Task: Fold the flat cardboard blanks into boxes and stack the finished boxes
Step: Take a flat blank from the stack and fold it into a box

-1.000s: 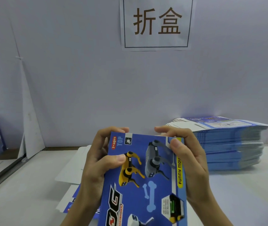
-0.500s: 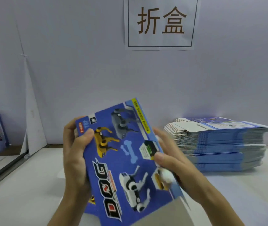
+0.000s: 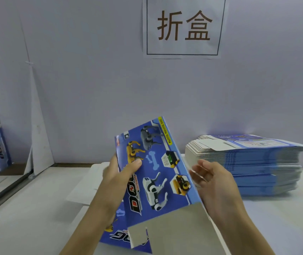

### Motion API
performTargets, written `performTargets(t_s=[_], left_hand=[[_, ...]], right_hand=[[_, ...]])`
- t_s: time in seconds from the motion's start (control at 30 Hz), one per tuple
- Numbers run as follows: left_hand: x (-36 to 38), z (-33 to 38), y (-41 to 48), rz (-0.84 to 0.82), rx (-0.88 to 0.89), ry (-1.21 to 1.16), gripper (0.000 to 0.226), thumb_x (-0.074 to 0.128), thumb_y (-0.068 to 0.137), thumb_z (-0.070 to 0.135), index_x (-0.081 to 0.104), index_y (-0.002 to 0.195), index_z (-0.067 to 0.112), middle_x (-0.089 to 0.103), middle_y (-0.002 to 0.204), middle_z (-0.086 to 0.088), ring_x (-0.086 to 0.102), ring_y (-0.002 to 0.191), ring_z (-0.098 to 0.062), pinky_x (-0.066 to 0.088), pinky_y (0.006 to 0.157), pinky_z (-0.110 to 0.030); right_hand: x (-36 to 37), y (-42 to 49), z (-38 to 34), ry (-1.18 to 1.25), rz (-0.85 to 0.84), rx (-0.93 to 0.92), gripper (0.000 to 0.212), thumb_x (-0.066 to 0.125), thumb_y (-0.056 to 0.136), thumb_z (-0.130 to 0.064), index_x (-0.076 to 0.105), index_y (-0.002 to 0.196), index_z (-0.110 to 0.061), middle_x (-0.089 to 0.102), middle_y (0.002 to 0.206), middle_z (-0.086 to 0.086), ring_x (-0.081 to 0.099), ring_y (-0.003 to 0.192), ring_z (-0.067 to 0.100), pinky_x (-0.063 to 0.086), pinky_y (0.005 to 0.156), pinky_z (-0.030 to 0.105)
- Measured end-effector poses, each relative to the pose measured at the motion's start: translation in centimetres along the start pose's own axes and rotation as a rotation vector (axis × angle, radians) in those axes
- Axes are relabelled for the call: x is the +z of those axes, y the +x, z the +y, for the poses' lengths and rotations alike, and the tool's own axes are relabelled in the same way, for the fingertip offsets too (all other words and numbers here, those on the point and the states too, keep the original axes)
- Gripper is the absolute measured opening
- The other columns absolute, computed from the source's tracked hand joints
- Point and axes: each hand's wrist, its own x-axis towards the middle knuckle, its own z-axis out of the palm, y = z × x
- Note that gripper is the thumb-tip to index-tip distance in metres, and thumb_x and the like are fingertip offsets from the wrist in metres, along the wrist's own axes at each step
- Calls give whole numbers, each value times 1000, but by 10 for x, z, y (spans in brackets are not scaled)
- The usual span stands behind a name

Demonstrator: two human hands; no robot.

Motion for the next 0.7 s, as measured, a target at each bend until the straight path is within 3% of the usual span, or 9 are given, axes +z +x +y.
performTargets(t_s=[0.1, 0.2, 0.27, 0.33, 0.43, 0.5, 0.53, 0.6, 0.7], left_hand=[[-1, -5, 6, 87, -87, -88, 22, 59, 91, 36, 60, 112, 27, 75, 96, -5, 73, 79, -27, 58, 64, -36], [-8, -5, 10, 283, -121, -98, 48, 71, 81, 41, 55, 114, 10, 73, 93, -13, 72, 69, -27, 56, 54, -32], [-10, -1, 10, 269, -144, -269, 46, 73, 80, 34, 58, 113, 6, 73, 90, -15, 72, 65, -26, 55, 47, -31], [-8, 2, 8, 157, -120, -366, 28, 66, 80, 35, 75, 93, 12, 75, 87, -14, 72, 64, -25, 54, 45, -29], [-6, 6, 3, -18, 3, -405, 29, 59, 76, 46, 79, 77, 25, 76, 87, -6, 72, 67, -20, 53, 49, -25], [-4, 11, 0, -152, 88, -428, 31, 71, 69, 45, 75, 94, 27, 74, 93, 1, 71, 74, -13, 54, 56, -23], [-3, 11, -1, -193, 105, -362, 49, 78, 64, 40, 67, 110, 27, 73, 98, 5, 70, 80, -10, 54, 61, -22], [2, 5, -2, -188, 157, -70, 74, 85, 59, 36, 51, 124, 35, 70, 108, 15, 68, 96, -5, 55, 70, -21], [8, -1, -3, -24, 289, 143, 61, 78, 76, 26, 49, 127, 45, 67, 113, 21, 61, 106, 4, 52, 70, -12]], right_hand=[[-2, 2, -1, -174, -192, -3, 15, 59, 83, -15, 66, 93, -7, 74, 87, 8, 68, 79, 17, 53, 59, 26], [-7, 4, -7, -379, -434, -98, 43, 67, 68, -21, 70, 109, -9, 74, 111, 3, 68, 104, 15, 57, 76, 22], [-9, 1, -9, -479, -569, -101, 50, 65, 72, -30, 67, 120, -16, 70, 122, -1, 65, 114, 16, 55, 87, 25], [-8, -3, -10, -553, -623, -117, 64, 72, 66, -36, 62, 127, -22, 65, 130, -8, 62, 119, 11, 52, 93, 26], [-4, -3, -9, -603, -476, -272, 57, 83, 65, -38, 67, 119, -27, 72, 116, -10, 65, 111, 6, 52, 82, 17], [-1, -3, -6, -577, -270, -347, 47, 81, 66, -52, 74, 105, -26, 76, 104, -3, 68, 107, 24, 54, 87, 33], [-1, -2, -5, -573, -196, -353, 46, 70, 67, -59, 75, 99, -26, 76, 100, 1, 66, 104, 34, 51, 91, 47], [1, -4, -6, -578, -180, -326, 52, 57, 69, -64, 73, 98, -23, 73, 100, 12, 61, 101, 45, 47, 92, 59], [-2, -4, -11, -667, -238, -319, 43, 61, 75, -54, 70, 105, -25, 73, 102, -9, 66, 99, 20, 51, 90, 42]])
